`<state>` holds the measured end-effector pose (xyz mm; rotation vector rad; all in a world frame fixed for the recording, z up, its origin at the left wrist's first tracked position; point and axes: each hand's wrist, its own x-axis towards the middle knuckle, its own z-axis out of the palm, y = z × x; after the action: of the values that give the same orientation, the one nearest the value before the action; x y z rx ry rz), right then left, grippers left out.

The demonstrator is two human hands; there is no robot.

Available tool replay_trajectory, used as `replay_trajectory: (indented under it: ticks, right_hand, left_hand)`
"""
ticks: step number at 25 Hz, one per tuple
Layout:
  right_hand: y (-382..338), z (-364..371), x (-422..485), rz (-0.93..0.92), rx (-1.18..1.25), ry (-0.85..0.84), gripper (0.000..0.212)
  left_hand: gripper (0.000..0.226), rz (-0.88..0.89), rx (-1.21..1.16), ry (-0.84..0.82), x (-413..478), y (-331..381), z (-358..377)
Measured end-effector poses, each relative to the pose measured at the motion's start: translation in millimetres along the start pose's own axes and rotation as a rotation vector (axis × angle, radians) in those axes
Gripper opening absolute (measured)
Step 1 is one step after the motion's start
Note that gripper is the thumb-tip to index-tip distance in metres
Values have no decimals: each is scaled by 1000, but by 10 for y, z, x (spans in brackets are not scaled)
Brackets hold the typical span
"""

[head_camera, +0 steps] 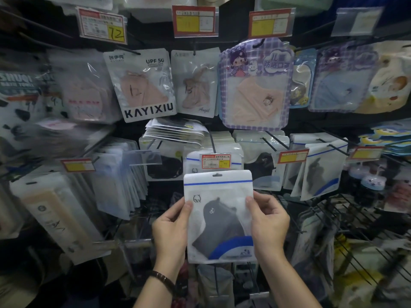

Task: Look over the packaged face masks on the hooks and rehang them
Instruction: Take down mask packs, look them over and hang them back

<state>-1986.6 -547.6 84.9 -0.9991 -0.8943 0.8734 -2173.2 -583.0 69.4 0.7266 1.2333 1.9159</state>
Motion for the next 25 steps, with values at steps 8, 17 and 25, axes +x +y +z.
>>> replay_trajectory:
  ticks: [8,17,25]
  right_hand:
    - [-55,-489,147,-57,-124,181,7]
    - [-201,-1639,662,-63,-196,412,13]
    - [-353,-2297,1427,-36,-362,361,21]
  left_hand:
    - [17,13,55,-72,-190,-240,508]
    - [19,9,179,-293,-615,-572,1573]
    - [19,41,340,-240,-705,-817,2515]
